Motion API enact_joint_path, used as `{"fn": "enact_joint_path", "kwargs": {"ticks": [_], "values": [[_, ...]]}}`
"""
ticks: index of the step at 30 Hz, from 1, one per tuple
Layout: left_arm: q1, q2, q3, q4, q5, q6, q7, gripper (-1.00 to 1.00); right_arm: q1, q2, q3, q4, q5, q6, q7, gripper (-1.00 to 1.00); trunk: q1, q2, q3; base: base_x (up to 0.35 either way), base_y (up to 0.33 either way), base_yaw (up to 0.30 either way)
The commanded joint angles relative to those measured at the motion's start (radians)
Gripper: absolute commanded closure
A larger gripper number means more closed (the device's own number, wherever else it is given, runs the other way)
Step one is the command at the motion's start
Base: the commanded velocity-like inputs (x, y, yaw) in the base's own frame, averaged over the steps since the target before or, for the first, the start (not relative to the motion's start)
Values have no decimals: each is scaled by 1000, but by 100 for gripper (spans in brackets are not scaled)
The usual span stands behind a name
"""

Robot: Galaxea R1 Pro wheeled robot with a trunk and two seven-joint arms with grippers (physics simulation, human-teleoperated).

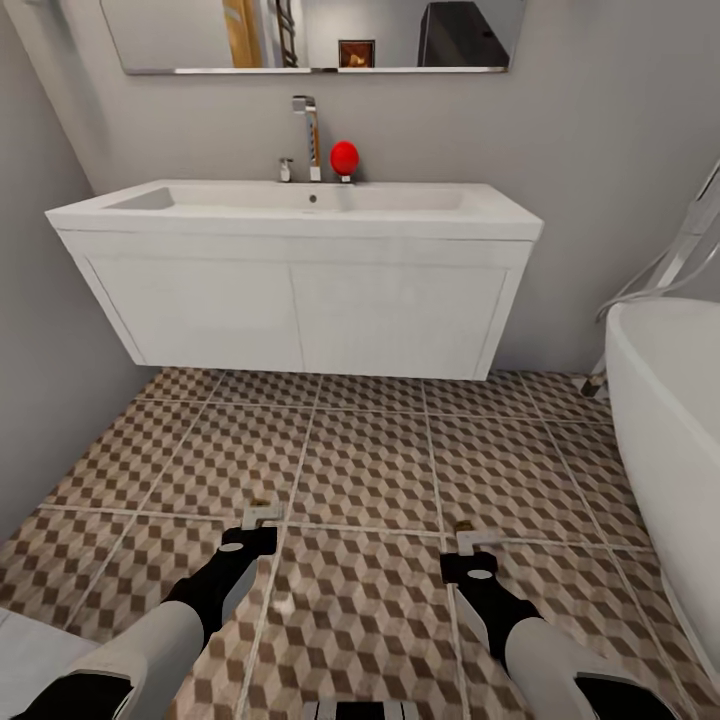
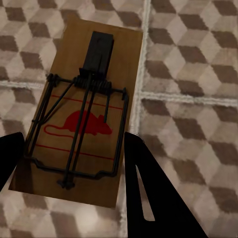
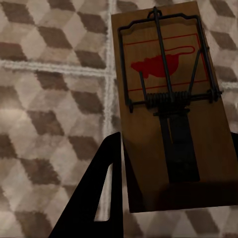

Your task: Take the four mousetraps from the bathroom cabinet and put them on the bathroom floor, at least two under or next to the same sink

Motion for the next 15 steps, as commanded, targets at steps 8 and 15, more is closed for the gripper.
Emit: {"fn": "enact_joint_path", "kwargs": {"ticks": [8,15], "values": [[0,1,-8,-2,4,6,6,100,0,0,-10,0,8,-3,0,100,3,-2,-32,0,0,0],[0,1,-9,-3,4,6,6,100,0,-1,-10,0,8,-4,0,100,6,-4,-59,0,0,0]]}}
